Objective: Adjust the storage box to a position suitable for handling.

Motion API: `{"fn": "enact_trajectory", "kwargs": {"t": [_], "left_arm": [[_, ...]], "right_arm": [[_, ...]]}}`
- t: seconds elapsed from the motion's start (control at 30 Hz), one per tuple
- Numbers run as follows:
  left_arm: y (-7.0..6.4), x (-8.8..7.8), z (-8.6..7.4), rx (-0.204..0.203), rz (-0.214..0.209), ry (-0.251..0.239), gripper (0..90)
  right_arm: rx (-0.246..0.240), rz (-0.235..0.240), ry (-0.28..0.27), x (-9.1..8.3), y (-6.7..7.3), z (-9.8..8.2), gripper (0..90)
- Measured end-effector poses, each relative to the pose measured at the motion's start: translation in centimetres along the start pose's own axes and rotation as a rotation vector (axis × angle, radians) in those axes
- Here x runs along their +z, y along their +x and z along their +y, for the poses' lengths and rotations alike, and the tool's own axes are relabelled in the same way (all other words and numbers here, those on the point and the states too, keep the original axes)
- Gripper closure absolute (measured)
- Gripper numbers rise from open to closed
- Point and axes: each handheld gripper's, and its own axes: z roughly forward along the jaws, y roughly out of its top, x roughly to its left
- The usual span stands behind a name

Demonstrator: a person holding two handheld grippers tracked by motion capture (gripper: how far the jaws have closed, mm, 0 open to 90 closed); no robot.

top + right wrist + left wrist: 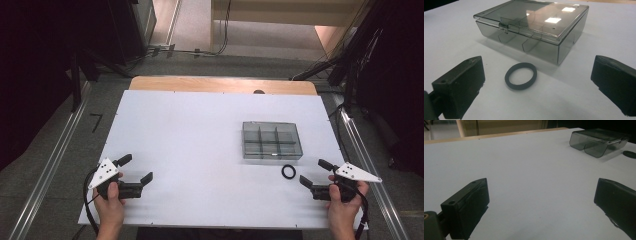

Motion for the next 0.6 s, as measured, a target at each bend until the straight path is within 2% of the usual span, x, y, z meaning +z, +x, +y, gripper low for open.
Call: {"fn": "enact_trajectory", "kwargs": {"t": [0.13,0.2,0.4,0.47,0.6], "left_arm": [[-0.2,0.1,0.0,0.014,0.002,0.004,0.5],[-0.2,0.1,-0.1,0.02,0.0,0.004,0.5],[-0.1,-0.2,-0.1,0.004,-0.006,-0.019,0.5],[0.0,-0.2,-0.1,-0.003,-0.007,-0.022,0.5],[0.0,-0.2,-0.1,0.003,-0.008,-0.017,0.6]], "right_arm": [[0.01,-0.001,0.001,0.0,0.0,0.0,0.0],[0.015,0.013,0.007,0.0,-0.2,0.1,0.0],[0.04,0.009,0.011,-0.1,-0.6,0.7,0.0],[0.032,-0.013,0.023,-0.2,-0.7,1.1,0.0],[0.02,-0.021,0.041,-0.1,-1.0,2.4,0.0]]}}
